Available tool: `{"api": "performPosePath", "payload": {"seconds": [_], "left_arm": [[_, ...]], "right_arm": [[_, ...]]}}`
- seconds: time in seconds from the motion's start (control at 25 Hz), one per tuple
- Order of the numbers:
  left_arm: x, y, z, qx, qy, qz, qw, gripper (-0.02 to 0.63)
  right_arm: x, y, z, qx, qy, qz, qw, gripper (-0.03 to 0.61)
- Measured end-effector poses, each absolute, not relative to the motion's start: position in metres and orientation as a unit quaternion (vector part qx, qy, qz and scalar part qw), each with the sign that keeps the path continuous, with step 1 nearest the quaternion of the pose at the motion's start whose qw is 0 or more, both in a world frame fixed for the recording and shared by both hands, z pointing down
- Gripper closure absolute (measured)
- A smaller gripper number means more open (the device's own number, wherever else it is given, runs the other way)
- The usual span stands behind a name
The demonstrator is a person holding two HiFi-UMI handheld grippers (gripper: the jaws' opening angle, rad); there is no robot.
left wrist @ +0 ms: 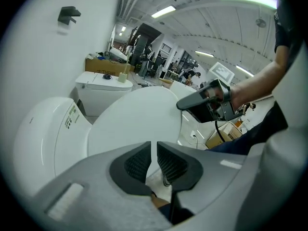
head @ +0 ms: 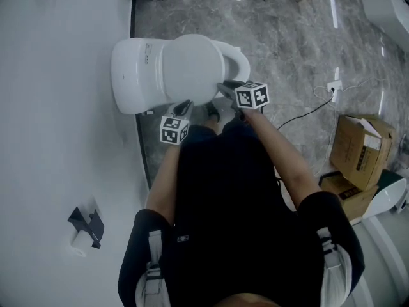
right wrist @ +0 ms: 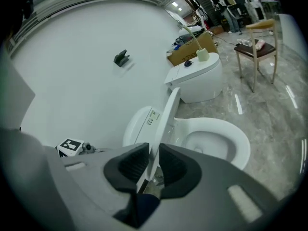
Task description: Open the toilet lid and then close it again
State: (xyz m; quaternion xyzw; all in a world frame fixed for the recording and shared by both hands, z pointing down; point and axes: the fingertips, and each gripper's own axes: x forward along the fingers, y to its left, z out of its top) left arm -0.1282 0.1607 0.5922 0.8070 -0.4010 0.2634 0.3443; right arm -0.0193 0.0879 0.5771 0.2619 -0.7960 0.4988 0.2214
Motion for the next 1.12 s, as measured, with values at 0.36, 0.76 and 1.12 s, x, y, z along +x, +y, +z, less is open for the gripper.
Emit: {"api": "performPosePath", "payload": {"seconds": [0.36,0.76,1.12], "left_arm": [[-0.125,0.161,0.603,0.804,-0.387,0.264,0.366,0.598],[-0.124,0.167,0.624,0.791,-0.391,0.260,0.392,0.599],[-0.120,0.160,0.658,0.786,-0.386,0.252,0.411,0.600]], "right_arm": [[0.027,0.084,0.610,0.293,-0.768,0.536,0.192,0.511],[0.062,0.084,0.642,0.305,-0.762,0.542,0.179,0.509],[0.083,0.080,0.675,0.316,-0.759,0.544,0.167,0.500]]}}
